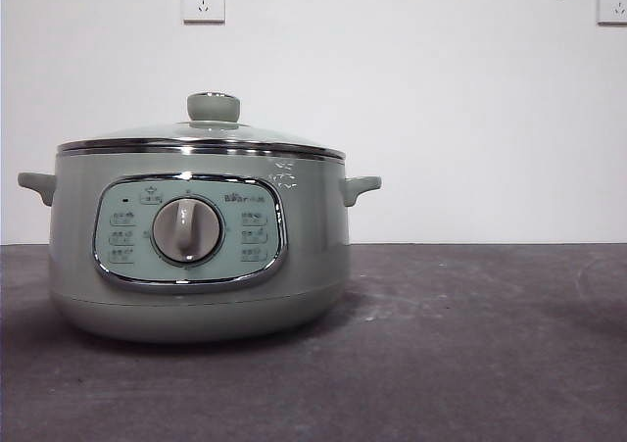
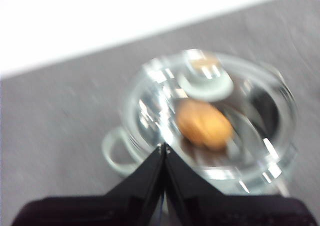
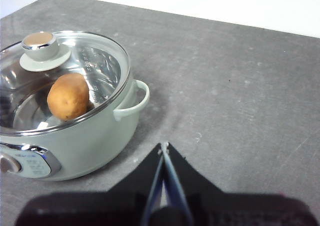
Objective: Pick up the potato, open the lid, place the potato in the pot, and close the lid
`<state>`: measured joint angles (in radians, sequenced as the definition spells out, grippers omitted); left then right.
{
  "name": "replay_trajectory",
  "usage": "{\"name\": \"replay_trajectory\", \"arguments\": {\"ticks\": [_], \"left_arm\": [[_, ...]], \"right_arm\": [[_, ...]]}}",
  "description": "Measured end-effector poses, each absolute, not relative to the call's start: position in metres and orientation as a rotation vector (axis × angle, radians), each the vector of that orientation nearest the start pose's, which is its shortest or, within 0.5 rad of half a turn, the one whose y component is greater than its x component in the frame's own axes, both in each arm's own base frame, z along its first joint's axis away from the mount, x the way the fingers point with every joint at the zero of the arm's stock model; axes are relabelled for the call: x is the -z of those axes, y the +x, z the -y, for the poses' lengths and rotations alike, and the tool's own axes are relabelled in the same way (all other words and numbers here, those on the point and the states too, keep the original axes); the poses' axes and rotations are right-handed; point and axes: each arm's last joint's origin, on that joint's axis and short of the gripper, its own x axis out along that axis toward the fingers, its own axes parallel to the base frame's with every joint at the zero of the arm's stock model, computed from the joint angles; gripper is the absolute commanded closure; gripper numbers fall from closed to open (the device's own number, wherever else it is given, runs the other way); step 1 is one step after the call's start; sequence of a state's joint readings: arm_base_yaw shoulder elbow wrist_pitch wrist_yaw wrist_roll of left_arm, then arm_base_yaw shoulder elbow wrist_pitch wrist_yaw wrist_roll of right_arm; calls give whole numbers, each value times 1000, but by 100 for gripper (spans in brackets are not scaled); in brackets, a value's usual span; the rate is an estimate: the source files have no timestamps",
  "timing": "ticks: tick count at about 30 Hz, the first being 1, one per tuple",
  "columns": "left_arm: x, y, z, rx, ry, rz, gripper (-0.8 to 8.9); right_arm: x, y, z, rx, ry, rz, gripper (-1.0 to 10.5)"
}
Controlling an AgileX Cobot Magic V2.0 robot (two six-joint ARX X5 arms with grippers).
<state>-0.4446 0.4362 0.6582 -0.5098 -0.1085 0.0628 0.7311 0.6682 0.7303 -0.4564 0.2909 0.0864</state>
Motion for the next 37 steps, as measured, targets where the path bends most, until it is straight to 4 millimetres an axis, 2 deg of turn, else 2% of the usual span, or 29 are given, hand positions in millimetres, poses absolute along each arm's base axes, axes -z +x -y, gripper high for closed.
{"name": "replay_trajectory", "arguments": {"ticks": [3,8,16,22,28,37], "left_arm": [[-296,91,32,328,131,-164,816],[-265,91,20,288,118,-87,816],[-202,92,10,208,107,-159,816],[-172,94,8,184,105,-157,816],[-154,94,7,177,102,-173,817],[-153,95,7,176,96,-164,816]], "right_arm": [[-305,111,-88,-419,-110,-365,946],[-305,111,-88,-419,-110,-365,946],[-305,111,-88,-419,-110,-365,946],[-305,111,-88,-419,-110,-365,946],[-305,111,-88,-419,-110,-365,946],[-305,111,-88,-419,-110,-365,946]]}}
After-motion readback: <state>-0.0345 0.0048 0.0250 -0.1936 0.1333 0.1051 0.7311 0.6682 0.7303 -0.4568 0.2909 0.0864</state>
